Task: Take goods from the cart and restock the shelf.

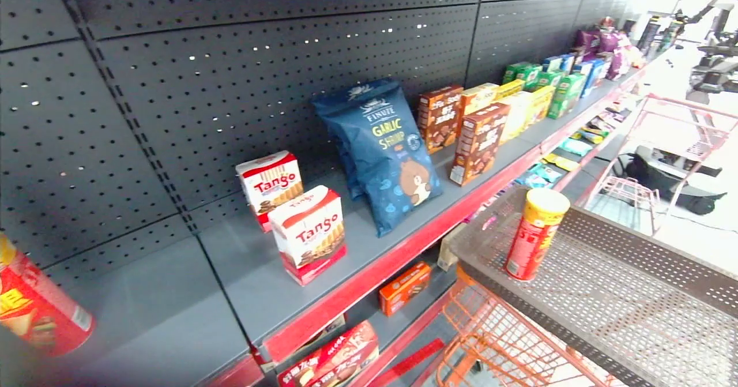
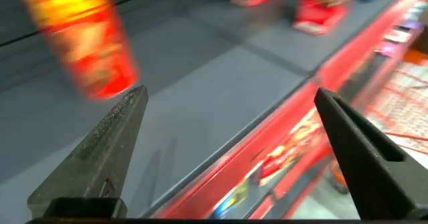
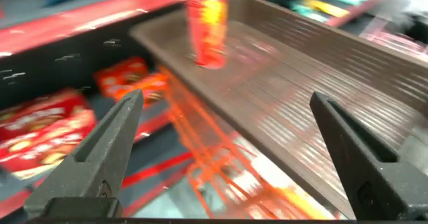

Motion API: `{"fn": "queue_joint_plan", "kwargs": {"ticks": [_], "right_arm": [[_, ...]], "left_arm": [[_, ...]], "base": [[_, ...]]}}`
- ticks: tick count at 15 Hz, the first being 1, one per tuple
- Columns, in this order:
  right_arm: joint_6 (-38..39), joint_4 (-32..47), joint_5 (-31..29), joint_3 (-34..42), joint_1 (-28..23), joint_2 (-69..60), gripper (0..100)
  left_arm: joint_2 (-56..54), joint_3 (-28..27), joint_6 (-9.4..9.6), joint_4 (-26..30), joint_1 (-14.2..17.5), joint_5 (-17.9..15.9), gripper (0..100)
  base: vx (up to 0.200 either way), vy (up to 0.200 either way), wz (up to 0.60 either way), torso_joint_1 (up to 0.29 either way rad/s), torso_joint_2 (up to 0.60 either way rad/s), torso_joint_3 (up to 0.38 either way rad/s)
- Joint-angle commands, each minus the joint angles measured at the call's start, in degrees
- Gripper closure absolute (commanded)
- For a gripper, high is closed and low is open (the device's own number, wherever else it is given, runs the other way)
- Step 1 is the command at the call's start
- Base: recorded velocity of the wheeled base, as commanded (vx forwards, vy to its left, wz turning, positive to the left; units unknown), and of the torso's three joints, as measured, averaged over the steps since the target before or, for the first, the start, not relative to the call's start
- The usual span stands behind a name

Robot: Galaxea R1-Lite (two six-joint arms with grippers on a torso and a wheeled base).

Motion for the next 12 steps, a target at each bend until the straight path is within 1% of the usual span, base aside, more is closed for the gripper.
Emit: {"fn": "queue_joint_plan", "kwargs": {"ticks": [1, 7, 8, 9, 10, 11, 12], "right_arm": [[0.0, 0.0, 0.0, 0.0, 0.0, 0.0, 0], [0.3, 0.4, 0.1, -0.6, 0.1, 0.1, 0], [0.4, 0.5, 1.0, -3.1, 0.0, 2.2, 0], [0.4, -0.2, 1.3, -10.3, 0.1, 12.5, 0], [0.4, -1.3, 0.8, -13.9, -1.0, 19.1, 0], [0.4, -1.6, -0.3, -16.9, -3.4, 23.3, 0], [0.4, -1.9, -0.2, -19.0, -4.1, 26.6, 0]], "left_arm": [[0.0, -0.1, -0.01, 0.0, 0.0, 0.0, 0], [0.0, -0.1, -0.01, 0.0, 0.0, 0.0, 0], [0.0, -0.1, -0.01, 0.0, 0.0, 0.0, 0], [0.0, -0.1, -0.01, 0.0, 0.0, 0.0, 0], [0.0, 0.0, -0.01, 0.0, 0.0, 0.0, 0], [0.0, -0.1, -0.01, 0.0, 0.0, 0.0, 0], [0.0, -0.1, -0.01, 0.0, 0.0, 0.0, 0]], "base": [[0.000, 0.000, 0.00, 0.000, 0.00, 0.000], [0.000, 0.000, 0.00, 0.000, 0.00, 0.000], [0.000, 0.000, 0.00, 0.000, 0.00, 0.000], [0.000, 0.000, 0.00, 0.000, 0.00, 0.000], [0.000, 0.000, 0.00, 0.000, 0.00, 0.000], [0.000, 0.000, 0.00, 0.000, 0.00, 0.000], [0.000, 0.000, 0.00, 0.000, 0.00, 0.000]]}}
